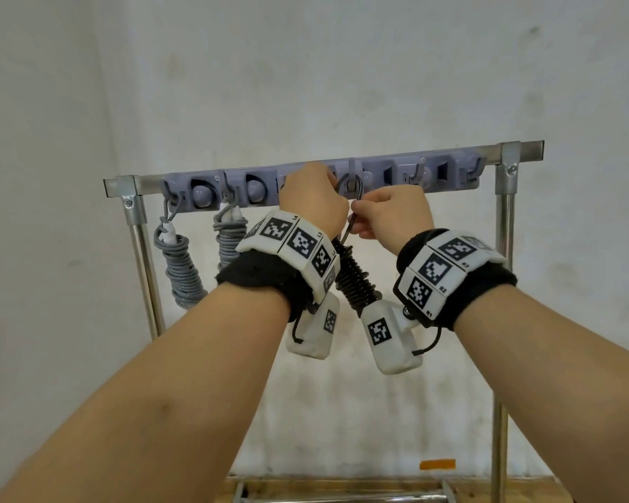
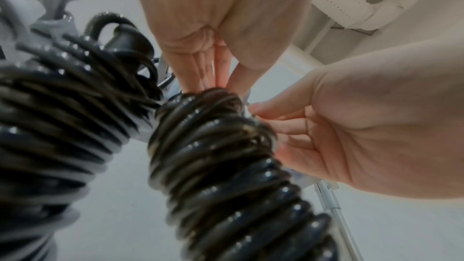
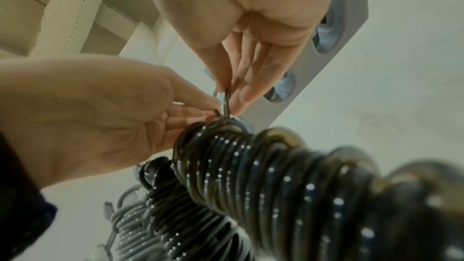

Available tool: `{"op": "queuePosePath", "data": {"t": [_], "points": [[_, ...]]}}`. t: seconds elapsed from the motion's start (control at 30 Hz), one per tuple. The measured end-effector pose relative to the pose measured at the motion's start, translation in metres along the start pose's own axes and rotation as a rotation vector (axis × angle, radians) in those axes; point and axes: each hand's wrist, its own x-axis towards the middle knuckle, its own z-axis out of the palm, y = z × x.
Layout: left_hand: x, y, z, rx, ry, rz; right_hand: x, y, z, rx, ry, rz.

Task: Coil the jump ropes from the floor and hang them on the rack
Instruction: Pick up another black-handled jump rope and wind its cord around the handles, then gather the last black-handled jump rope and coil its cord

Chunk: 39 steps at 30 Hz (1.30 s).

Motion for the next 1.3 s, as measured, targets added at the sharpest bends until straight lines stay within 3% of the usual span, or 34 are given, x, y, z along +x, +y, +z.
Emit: {"op": "queuePosePath", "data": {"t": [0.1, 0.3, 0.4, 0.67, 0.83, 1.17, 1.3], "points": [[-0.005, -0.003, -0.005, -0.069, 0.013, 0.001, -0.008, 0.001, 0.001, -0.007, 0.044, -0.009], [-0.049, -0.023, -0.030, -0.198, 0.117, 0.255, -0.042, 0.005, -0.003, -0.134, 0.185, -0.140], [-0.091, -0.050, -0.038, -0.246, 0.053, 0.300, -0.076, 0.018, 0.002, -0.117, 0.106, -0.158], [-0.236, -0.153, -0.024, -0.115, -0.407, 0.213, -0.190, 0.117, 0.037, -0.291, -0.242, -0.054], [-0.341, -0.234, 0.008, 0.033, -0.766, 0.082, -0.271, 0.203, 0.060, -0.474, -0.648, 0.187], [-0.488, -0.330, 0.121, 0.102, -1.240, -0.044, -0.382, 0.370, 0.093, -0.722, -1.059, 0.562], [-0.543, -0.359, 0.161, 0.088, -1.333, -0.124, -0.421, 0.436, 0.097, -0.818, -1.227, 0.747]]}}
